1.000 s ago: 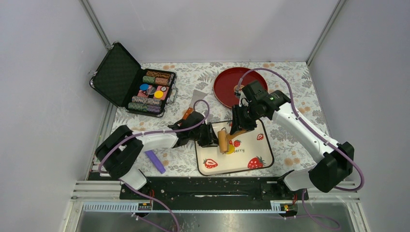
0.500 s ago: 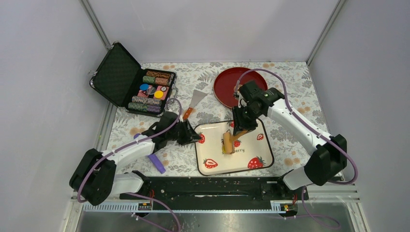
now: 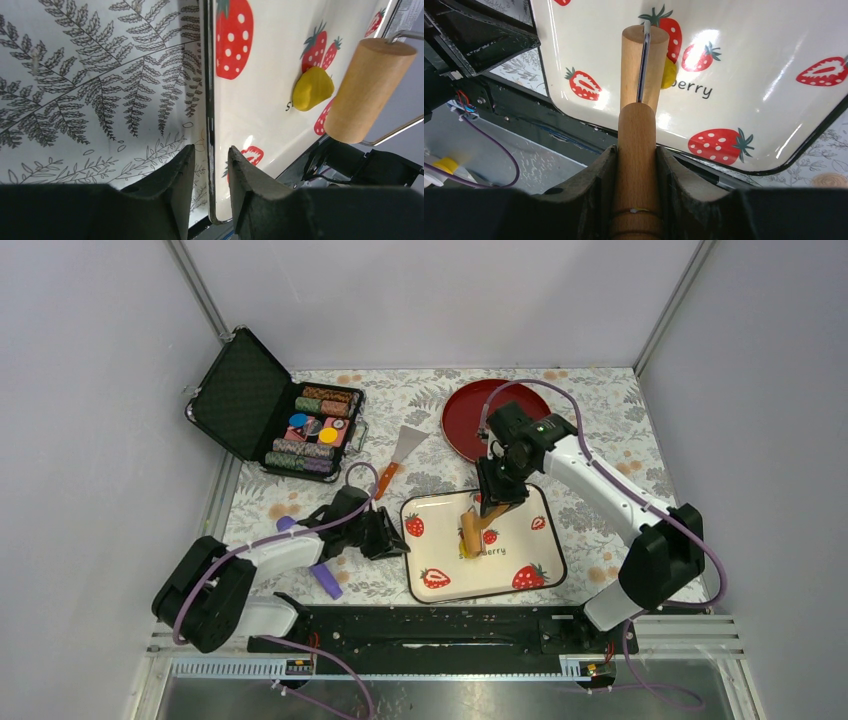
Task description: Roll out the dumpling wrappers from the dough
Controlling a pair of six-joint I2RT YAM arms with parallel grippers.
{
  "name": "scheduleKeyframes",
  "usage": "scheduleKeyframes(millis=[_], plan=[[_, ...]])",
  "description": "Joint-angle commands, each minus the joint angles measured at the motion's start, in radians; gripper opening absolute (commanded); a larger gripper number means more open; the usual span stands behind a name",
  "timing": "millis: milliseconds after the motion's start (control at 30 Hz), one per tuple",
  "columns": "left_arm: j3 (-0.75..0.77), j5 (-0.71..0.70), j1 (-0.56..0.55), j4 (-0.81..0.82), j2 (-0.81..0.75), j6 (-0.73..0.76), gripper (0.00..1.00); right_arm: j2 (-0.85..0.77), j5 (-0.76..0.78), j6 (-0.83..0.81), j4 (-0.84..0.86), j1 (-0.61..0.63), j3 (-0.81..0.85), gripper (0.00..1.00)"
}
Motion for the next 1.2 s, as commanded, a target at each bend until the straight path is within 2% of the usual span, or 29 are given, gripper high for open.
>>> scheduleKeyframes(millis=[0, 600, 900, 1167], plan=[[0.021, 0.033, 0.004, 0.063, 0.043, 0.017, 0.30, 0.015, 0.038, -0.025, -0.055, -0.003, 0.072, 0.00], [0.056, 0.017, 0.004, 0.028, 0.159, 0.021, 0.18, 0.074, 0.030, -0.048, -0.036, -0.003, 0.022, 0.00], [0.059, 0.017, 0.004, 0.028, 0.171, 0.021, 0.16, 0.082, 0.041, -0.063, -0.026, -0.002, -0.033, 0.00], [0.055, 0.012, 0.004, 0.028, 0.167, 0.018, 0.15, 0.096, 0.147, -0.075, -0.073, -0.001, -0.060, 0.00]])
